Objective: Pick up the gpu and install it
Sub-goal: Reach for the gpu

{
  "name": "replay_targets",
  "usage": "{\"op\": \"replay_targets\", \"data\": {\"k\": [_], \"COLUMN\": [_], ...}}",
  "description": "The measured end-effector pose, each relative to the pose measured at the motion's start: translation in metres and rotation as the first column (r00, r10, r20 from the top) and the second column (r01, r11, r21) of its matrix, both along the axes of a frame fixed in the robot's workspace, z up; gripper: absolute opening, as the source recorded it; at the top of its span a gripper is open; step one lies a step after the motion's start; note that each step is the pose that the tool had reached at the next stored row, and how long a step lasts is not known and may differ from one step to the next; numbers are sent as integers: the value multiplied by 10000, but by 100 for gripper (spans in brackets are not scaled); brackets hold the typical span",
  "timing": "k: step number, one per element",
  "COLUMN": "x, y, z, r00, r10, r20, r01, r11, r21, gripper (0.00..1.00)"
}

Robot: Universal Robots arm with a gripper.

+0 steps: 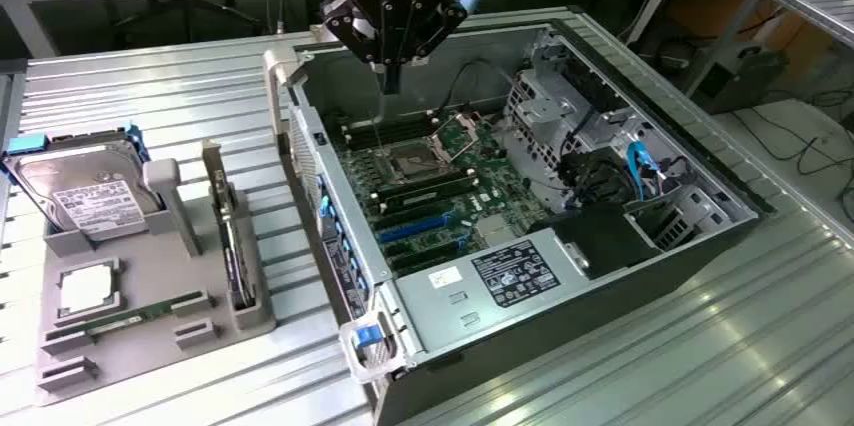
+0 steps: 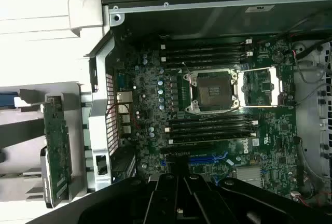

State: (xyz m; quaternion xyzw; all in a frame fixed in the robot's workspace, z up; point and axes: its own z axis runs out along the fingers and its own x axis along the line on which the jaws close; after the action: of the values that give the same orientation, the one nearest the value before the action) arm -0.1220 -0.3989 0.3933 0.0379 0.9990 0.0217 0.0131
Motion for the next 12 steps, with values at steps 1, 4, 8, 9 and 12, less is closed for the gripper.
{"op": "replay_targets", "data": {"k": [1,4,8,9,12], "x": [0,0,0,0,0], "y": [0,0,0,0,0], "z": [0,0,0,0,0], "r00": [10000,10000,10000,10000,10000], "r10": [0,0,0,0,0], "r20": [0,0,0,0,0], "r01": [0,0,0,0,0], "r11": [10000,10000,10000,10000,10000], "r21": [0,0,0,0,0], "gripper": [11,11,11,11,11]}}
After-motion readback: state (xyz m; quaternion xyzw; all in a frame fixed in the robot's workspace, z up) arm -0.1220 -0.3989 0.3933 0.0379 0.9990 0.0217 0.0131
